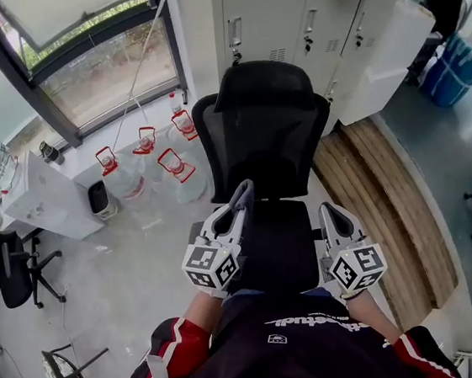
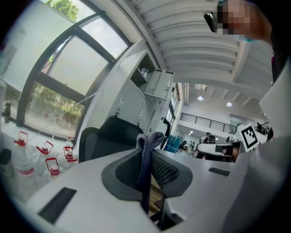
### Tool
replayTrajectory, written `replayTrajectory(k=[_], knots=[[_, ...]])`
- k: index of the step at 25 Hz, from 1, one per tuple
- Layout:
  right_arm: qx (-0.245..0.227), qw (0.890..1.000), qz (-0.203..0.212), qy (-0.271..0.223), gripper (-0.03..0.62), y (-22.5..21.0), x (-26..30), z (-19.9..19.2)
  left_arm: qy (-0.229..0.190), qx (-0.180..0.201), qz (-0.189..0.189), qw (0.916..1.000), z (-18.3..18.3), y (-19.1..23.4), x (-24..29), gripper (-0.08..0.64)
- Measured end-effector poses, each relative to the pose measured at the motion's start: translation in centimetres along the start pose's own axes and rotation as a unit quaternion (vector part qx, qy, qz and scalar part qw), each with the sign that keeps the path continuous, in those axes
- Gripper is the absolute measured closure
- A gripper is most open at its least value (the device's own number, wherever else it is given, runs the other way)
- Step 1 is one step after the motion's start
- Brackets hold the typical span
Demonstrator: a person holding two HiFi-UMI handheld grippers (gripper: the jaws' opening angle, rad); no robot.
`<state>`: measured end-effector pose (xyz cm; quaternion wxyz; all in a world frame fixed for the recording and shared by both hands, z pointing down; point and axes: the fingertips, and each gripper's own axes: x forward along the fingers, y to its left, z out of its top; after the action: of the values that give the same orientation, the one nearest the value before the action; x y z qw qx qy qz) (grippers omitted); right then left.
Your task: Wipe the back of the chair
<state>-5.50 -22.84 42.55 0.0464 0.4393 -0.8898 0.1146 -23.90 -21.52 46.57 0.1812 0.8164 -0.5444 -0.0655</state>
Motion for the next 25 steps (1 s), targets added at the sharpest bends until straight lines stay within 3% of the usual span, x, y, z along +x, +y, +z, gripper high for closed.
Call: replayTrajectory(k=[2,8,18,25], knots=[[0.004,1.0,0.004,-0.005,0.58,-0.3,-1.5,0.0,-0.004,-0.021,-0.001,0.9998,-0.5,-1.5,-1.0,0.5],[0.018,0.999,0.032,-0.006,0.58,-1.3,-9.2,-1.3,-0.009,-0.004,0.013,0.9999,-2.1,-9.4,-4.8,0.5],[0.065,0.997,0.047,-0.005,0.579,-5.3,-27.2,-7.5,0.008,-0.015,0.012,0.9998,-10.3,-27.0,-11.8,0.5],[0.073,0.995,0.068,0.002,0.579,-4.3,-33.0,-9.4,0.02,0.009,0.022,0.9995,-11.5,-33.0,-16.7,0.5]])
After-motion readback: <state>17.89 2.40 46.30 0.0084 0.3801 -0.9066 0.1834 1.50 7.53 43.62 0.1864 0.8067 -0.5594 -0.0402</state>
